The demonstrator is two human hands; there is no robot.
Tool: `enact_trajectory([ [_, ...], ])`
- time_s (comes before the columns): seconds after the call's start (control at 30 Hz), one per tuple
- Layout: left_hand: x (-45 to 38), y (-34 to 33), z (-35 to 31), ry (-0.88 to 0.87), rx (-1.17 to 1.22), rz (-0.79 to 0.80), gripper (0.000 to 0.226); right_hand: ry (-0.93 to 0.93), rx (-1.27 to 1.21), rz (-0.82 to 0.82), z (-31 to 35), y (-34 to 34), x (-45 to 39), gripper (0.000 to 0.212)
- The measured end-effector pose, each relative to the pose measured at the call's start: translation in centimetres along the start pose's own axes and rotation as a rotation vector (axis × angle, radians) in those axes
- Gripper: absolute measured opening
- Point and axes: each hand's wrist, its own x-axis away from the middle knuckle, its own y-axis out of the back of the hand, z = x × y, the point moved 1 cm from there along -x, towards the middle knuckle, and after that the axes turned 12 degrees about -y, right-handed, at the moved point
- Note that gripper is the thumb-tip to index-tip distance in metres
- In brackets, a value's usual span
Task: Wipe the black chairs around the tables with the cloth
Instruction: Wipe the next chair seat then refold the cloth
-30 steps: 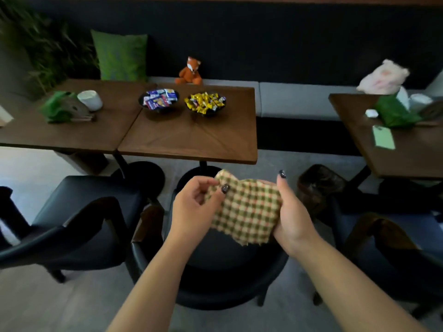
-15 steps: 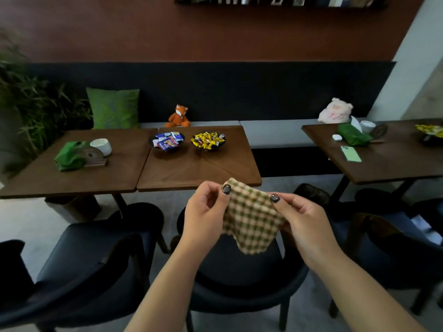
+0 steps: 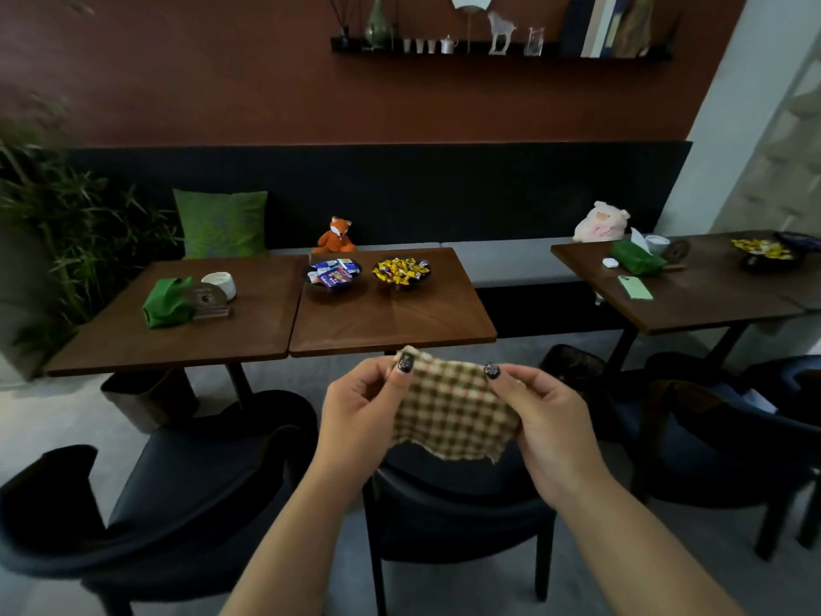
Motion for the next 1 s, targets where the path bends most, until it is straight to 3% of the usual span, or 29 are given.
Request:
enact_trajectory([
  [0.13,1.9,-1.9,-0.3,-0.136,-0.109,-0.072,0.020,-0.063,0.010,-0.025,-0.1,1.0,1.2,0.010],
  [0.23,3.3,-3.6,-0.9,-0.161,-0.112,-0.087,0.022,-0.238,0.013,0.193,0.3,2.0,2.7,0.029],
  [0.3,4.3,-4.5,-1.2,-0.165,-0.119,-0.079,0.025,-0.268,0.121,0.276,0.2,3.0,3.9,0.025],
  [0.37,5.2,-5.0,-1.3,-0.142,-0.127,-0.067,0.025,-0.193,0.213,0.217,0.2,3.9,4.8,0.008],
  [0.43,6.2,-5.4,-1.3,-0.058,-0.112,0.021,0.027,-0.121,0.189,0.082,0.4,4.9,5.1,0.005],
  [0.53,8.0,-6.0,-0.8,0.071,-0.005,0.214,0.026,-0.124,-0.019,0.091,0.6,6.4,5.5,0.028],
  [0.6,9.1,-6.5,-0.6,0.111,0.052,0.194,0.026,-0.228,-0.124,0.208,0.6,6.9,6.0,0.047],
  [0.67,9.8,-6.8,-0.5,0.164,0.097,0.093,0.018,-0.324,-0.112,0.235,-0.2,7.2,6.5,0.045],
  [0.8,10.5,-6.5,0.1,0.150,-0.024,-0.031,0.010,-0.343,-0.086,0.074,-2.3,7.7,6.4,0.021],
  [1.0,11.3,-4.8,2.2,0.203,-0.096,-0.147,0.004,-0.368,-0.092,-0.133,-4.4,9.7,4.8,0.019],
])
